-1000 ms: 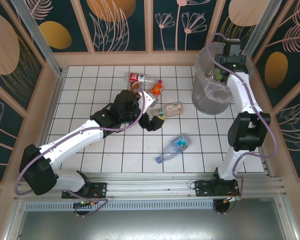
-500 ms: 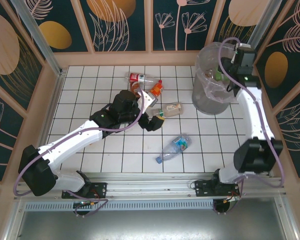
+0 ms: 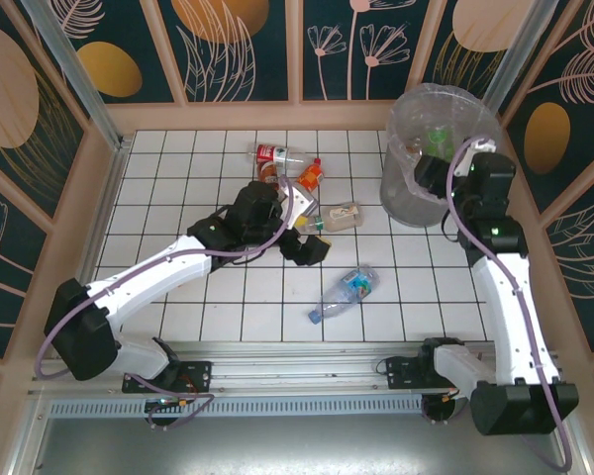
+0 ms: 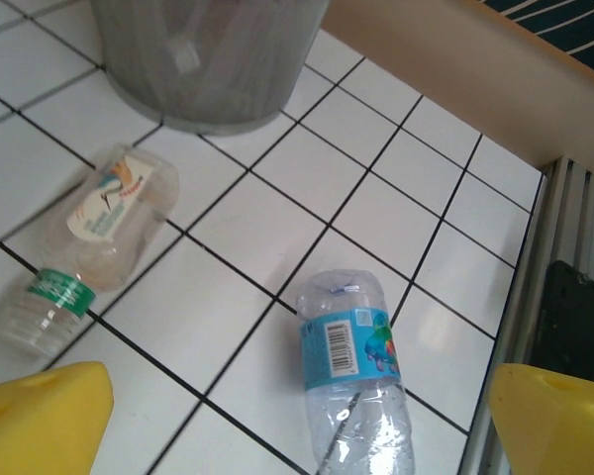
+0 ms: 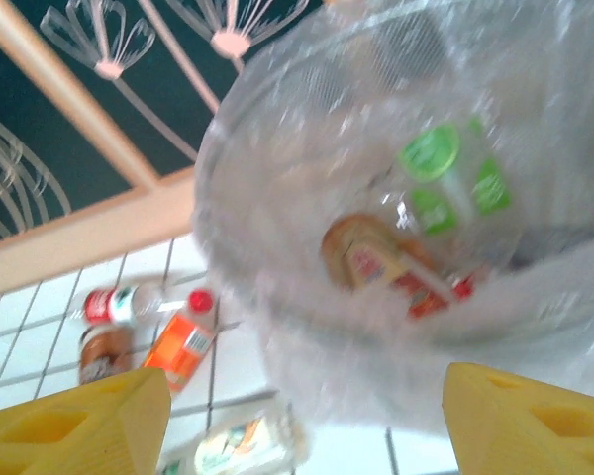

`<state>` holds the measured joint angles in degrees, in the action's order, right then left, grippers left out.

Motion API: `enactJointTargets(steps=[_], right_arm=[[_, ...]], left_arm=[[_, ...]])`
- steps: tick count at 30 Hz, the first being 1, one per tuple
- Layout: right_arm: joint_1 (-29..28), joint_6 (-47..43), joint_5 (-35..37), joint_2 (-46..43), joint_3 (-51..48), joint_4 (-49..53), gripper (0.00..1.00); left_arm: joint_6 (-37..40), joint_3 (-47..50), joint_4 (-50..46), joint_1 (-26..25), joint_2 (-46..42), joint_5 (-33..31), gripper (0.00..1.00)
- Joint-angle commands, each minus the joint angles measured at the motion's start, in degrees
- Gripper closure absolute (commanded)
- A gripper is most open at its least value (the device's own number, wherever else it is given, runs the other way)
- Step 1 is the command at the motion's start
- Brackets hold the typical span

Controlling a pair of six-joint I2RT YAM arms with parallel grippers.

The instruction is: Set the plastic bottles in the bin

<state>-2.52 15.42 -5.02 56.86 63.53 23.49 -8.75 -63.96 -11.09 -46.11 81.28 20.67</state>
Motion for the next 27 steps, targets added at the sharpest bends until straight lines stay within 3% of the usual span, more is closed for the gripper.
enactJointTargets(steps=[1, 6, 13, 19, 27], right_arm=[[-1.0, 5.9, -7.2, -3.8, -5.4, 3.5, 0.26], [-2.0, 8.4, -13.4, -8.5, -11.6, 5.3, 0.24], [-2.9, 6.6, -21.6, -9.3, -12.0, 13.2, 0.21], [-4.2, 4.0, -20.3, -9.4, -9.1, 18.7, 0.19], [-4.4, 4.2, -18.7, -9.9, -9.6, 17.4, 0.2]], left_arm=[[-4.6, 1.0, -1.1, -2.4, 1.5, -2.0, 0.03], [-7.0, 1.7, -0.8, -5.1, 5.4, -5.2, 0.03], [-8.6, 2.9, 1.5, -10.5, 11.3, -8.8, 0.06], [-8.2, 1.4, 0.9, -12.6, 16.5, -8.2, 0.09], [-7.8, -3.0, -3.1, -13.4, 23.1, -5.5, 0.09]])
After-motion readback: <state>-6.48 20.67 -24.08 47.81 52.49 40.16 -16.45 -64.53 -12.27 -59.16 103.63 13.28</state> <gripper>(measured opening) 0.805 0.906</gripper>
